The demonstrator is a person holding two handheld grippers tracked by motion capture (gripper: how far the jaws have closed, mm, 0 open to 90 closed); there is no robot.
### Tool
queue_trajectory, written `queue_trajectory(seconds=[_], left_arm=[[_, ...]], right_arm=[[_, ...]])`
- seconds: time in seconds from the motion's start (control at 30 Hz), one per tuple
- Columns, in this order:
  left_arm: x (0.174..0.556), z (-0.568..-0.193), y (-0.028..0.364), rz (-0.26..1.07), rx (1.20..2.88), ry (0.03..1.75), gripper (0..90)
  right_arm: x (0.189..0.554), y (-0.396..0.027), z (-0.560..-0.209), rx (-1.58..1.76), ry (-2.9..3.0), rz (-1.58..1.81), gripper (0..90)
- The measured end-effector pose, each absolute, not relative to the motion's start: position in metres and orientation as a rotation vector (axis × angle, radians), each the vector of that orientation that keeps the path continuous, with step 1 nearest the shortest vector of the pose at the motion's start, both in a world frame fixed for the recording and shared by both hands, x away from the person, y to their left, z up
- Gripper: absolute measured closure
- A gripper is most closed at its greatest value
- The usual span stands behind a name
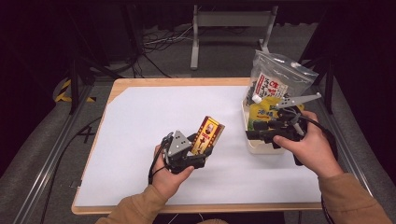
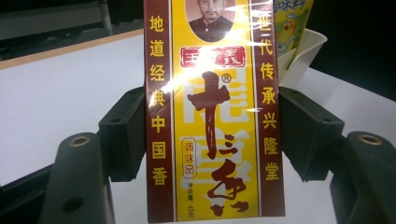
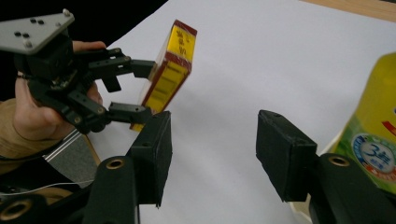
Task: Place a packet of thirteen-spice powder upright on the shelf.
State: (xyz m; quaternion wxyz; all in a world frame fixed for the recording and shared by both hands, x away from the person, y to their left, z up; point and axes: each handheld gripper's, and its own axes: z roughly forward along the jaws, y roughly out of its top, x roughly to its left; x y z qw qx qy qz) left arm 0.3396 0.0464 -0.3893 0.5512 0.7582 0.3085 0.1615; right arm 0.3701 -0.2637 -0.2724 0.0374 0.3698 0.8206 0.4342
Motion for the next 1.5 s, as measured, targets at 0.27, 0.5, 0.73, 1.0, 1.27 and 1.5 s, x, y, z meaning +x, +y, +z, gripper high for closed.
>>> queue_trajectory(seconds=[0.27, 0.5, 0.73, 1.0, 1.27, 1.5], left_arm=[[0.332, -0.387, 0.042, 0.402, 1.803, 0.691, 32.3], [0.328, -0.385, 0.038, 0.411, 1.814, 0.660, 32.4], [0.327, -0.384, 0.036, 0.421, 1.816, 0.648, 32.3], [0.324, -0.383, 0.034, 0.431, 1.825, 0.627, 32.3], [0.323, -0.383, 0.033, 0.437, 1.842, 0.615, 32.3], [0.321, -0.383, 0.031, 0.434, 1.848, 0.589, 32.4]], right_arm=[[0.384, -0.242, -0.265, 1.193, 2.571, 1.294, 43.0], [0.396, -0.228, -0.263, 1.272, 2.576, 1.240, 42.3], [0.403, -0.215, -0.263, 1.276, 2.616, 1.239, 44.7], [0.407, -0.205, -0.267, 1.286, 2.665, 1.212, 45.0], [0.411, -0.199, -0.272, 1.327, 2.735, 1.170, 47.9], [0.416, -0.195, -0.276, 1.347, 2.785, 1.151, 49.6]])
